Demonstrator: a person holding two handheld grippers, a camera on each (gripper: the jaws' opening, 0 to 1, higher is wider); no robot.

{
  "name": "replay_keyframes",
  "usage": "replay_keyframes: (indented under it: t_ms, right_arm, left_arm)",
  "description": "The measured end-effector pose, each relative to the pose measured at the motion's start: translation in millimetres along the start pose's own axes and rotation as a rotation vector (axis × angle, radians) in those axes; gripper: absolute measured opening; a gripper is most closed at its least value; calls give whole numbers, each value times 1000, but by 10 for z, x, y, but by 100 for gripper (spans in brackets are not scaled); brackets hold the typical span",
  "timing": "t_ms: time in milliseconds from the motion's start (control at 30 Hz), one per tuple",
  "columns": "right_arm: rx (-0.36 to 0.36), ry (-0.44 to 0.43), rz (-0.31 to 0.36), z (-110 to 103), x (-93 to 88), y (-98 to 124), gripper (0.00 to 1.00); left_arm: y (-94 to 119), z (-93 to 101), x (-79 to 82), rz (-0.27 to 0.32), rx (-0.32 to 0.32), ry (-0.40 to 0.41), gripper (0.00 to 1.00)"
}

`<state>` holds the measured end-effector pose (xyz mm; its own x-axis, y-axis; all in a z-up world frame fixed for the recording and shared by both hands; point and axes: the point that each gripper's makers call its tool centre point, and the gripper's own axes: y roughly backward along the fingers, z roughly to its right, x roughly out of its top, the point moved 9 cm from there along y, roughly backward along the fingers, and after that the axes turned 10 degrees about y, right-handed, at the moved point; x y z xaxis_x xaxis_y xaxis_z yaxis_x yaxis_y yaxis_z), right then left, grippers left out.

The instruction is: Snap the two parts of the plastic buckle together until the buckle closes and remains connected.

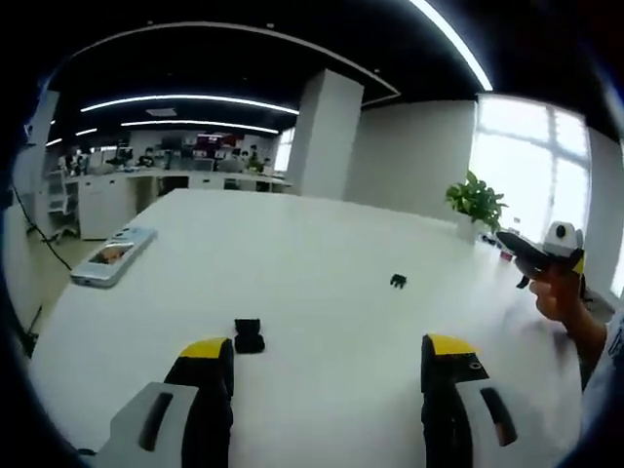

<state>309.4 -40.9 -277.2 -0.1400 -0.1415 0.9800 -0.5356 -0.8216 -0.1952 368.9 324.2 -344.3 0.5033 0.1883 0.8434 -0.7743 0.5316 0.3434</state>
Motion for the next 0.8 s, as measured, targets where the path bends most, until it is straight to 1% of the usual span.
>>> replay_keyframes:
  t_ms: [133, 267, 500, 600, 800]
  right_arm:
    - [2, -6, 2, 3, -2, -1, 97]
    - [-1, -3, -1, 10, -4, 2, 97]
    - [-3, -2, -3, 12, -4, 2, 97]
    - [-3, -2, -4, 10, -4, 6, 96]
    - [-1, 0, -5, 7, -4, 6, 96]
  left_arm:
    - [-21, 0, 1, 1, -3, 8, 79]
    - [-50, 22, 5, -5, -20, 20, 78]
    - [-114, 113, -7, -26, -52, 5, 78]
    - [-120, 114, -9, -35, -44, -14, 78]
    - [-101, 124, -11, -36, -53, -11, 78]
